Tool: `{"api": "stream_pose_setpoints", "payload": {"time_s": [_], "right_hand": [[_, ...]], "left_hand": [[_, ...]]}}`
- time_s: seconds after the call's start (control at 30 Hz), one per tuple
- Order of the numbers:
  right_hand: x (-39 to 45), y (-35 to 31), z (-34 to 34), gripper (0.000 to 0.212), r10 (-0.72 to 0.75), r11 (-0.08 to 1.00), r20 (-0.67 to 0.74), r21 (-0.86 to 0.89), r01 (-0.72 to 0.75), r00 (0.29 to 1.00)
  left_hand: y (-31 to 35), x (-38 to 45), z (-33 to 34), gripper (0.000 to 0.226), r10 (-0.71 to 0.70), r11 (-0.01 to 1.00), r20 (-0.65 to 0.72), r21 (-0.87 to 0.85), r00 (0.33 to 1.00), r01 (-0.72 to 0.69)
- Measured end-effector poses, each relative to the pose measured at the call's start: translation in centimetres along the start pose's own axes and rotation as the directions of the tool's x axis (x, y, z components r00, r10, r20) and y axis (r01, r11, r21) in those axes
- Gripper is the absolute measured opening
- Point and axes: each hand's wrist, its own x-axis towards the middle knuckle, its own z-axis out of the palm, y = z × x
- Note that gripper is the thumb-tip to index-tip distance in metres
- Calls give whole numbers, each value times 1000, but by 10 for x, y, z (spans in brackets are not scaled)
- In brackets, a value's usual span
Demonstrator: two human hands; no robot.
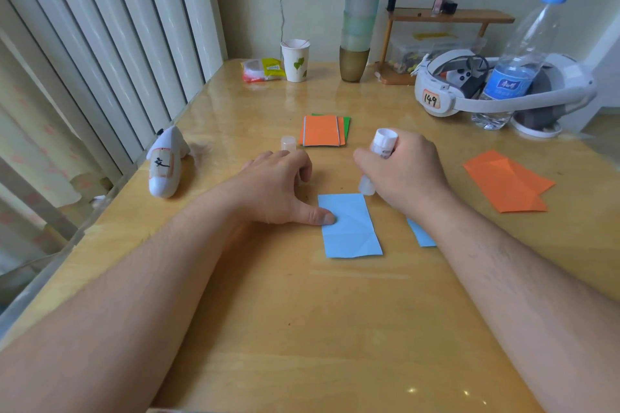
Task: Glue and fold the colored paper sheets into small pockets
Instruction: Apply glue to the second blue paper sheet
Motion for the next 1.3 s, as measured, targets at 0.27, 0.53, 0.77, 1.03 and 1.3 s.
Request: {"api": "stream_pose_setpoints", "payload": {"time_s": [0.27, 0.53, 0.77, 1.03, 1.3], "right_hand": [[-8, -11, 27, 43, -93, 994, 167, 74, 82, 981], [-7, -17, 30, 38, -145, 988, 191, -17, 151, 971], [-6, -4, 11, 36, -122, 987, 169, -88, 138, 978], [-6, 6, 2, 35, -127, 982, 131, -124, 143, 983], [-4, 0, 7, 37, -111, 993, -24, 25, 112, 994]], "left_hand": [[1, -1, 1, 66, 1, 1000, -9, -9, 1000, -1], [0, 0, 1, 70, -8, 1000, 2, -5, 1000, 8], [-2, -2, 0, 81, -2, 1000, 32, -13, 999, 3], [0, -3, 0, 76, -10, 1000, 34, -4, 999, 10], [0, -2, -1, 75, -11, 1000, 36, -1, 999, 11]]}}
